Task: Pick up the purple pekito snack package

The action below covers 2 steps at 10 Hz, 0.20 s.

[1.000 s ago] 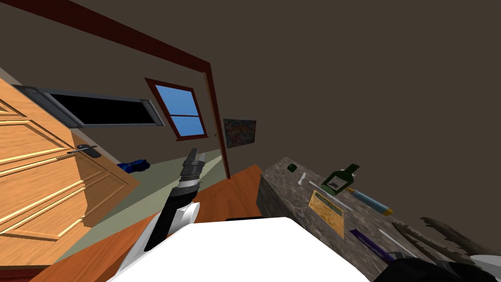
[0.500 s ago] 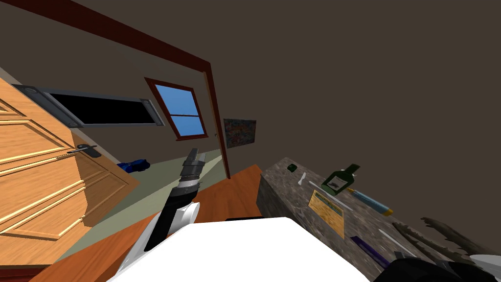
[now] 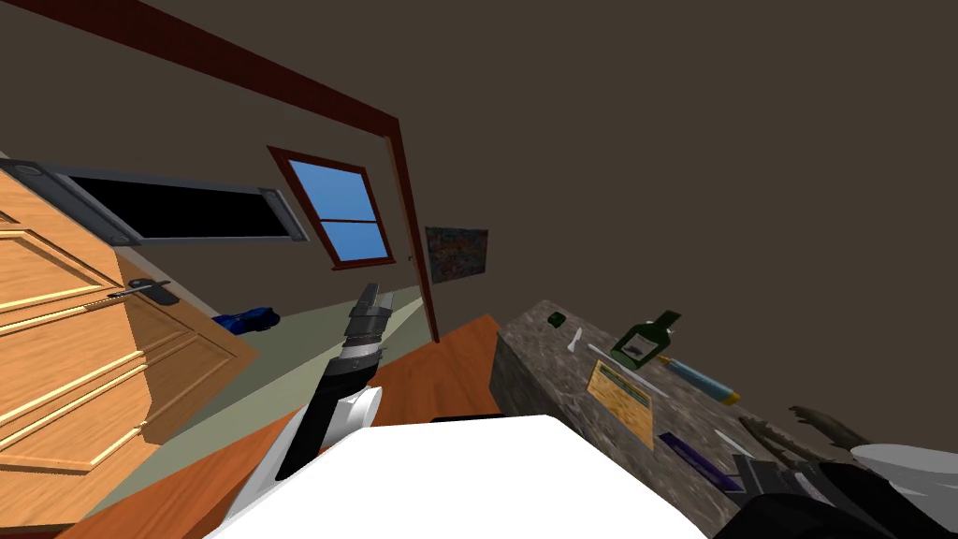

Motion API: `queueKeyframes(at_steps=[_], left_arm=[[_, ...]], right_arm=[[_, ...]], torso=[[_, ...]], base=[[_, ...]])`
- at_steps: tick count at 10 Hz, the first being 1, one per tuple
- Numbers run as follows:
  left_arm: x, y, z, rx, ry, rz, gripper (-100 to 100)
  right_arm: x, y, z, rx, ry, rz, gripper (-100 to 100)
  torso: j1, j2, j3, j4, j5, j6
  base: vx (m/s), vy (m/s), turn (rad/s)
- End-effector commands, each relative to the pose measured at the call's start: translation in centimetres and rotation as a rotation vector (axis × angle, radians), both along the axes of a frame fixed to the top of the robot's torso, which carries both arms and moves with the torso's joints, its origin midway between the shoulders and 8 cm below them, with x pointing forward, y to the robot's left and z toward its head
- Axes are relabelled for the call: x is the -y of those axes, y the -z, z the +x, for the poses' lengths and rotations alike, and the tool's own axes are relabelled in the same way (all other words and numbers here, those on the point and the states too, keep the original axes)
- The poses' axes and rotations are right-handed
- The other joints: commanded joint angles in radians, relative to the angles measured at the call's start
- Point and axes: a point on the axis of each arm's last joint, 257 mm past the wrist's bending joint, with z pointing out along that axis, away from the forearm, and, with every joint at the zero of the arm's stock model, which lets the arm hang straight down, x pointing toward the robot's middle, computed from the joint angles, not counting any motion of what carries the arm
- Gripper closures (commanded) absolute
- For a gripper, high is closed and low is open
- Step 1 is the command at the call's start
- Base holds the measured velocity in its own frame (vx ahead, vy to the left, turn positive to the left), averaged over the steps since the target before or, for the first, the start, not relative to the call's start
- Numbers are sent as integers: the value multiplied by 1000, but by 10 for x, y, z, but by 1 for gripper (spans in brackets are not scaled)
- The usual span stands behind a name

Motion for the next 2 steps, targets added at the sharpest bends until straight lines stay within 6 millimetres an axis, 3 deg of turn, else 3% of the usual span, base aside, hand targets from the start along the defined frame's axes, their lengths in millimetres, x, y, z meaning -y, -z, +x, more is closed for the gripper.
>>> queueKeyframes(at_steps=[1,2], left_arm=[[0,0,0,0,0,0,0],[0,0,0,0,0,0,0]], right_arm=[[0,0,0,0,0,0,100],[0,-1,1,0,0,1,0]], torso=[[0,0,0,0,0,0],[-1,0,0,0,-1,0]], base=[[-10,-1,-12],[0,0,0]])
